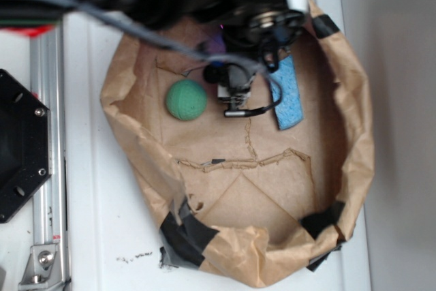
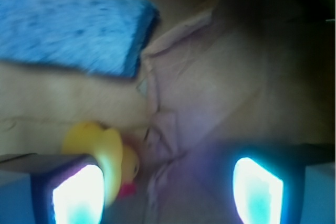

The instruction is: Grab the yellow duck.

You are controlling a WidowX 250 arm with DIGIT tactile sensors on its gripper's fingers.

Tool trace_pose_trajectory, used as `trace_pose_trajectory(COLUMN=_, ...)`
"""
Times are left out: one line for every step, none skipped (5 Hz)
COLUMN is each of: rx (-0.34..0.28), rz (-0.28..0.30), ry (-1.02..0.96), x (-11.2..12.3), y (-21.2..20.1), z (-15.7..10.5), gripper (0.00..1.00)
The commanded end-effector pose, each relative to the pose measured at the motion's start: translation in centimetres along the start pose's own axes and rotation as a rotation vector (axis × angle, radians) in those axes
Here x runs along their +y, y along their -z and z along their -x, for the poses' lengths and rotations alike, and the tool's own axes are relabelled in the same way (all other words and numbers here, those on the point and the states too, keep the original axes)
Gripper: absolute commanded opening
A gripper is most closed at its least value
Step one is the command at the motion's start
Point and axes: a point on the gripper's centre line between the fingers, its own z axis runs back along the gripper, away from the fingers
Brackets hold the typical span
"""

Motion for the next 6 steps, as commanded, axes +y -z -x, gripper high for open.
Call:
trace_pose_trajectory(rx=0.006, rz=0.044, ry=0.033, x=-0.2, y=1.5, z=0.5, gripper=1.00)
trace_pose_trajectory(rx=-0.005, rz=0.055, ry=0.043, x=-0.3, y=1.3, z=0.5, gripper=1.00)
trace_pose_trajectory(rx=-0.010, rz=0.047, ry=0.058, x=-0.4, y=1.1, z=0.5, gripper=1.00)
trace_pose_trajectory(rx=0.053, rz=0.038, ry=0.056, x=-0.3, y=2.0, z=1.2, gripper=1.00)
trace_pose_trajectory(rx=0.097, rz=0.099, ry=0.047, x=0.3, y=2.3, z=2.9, gripper=1.00)
trace_pose_trajectory(rx=0.136, rz=0.091, ry=0.057, x=0.4, y=2.3, z=4.0, gripper=1.00)
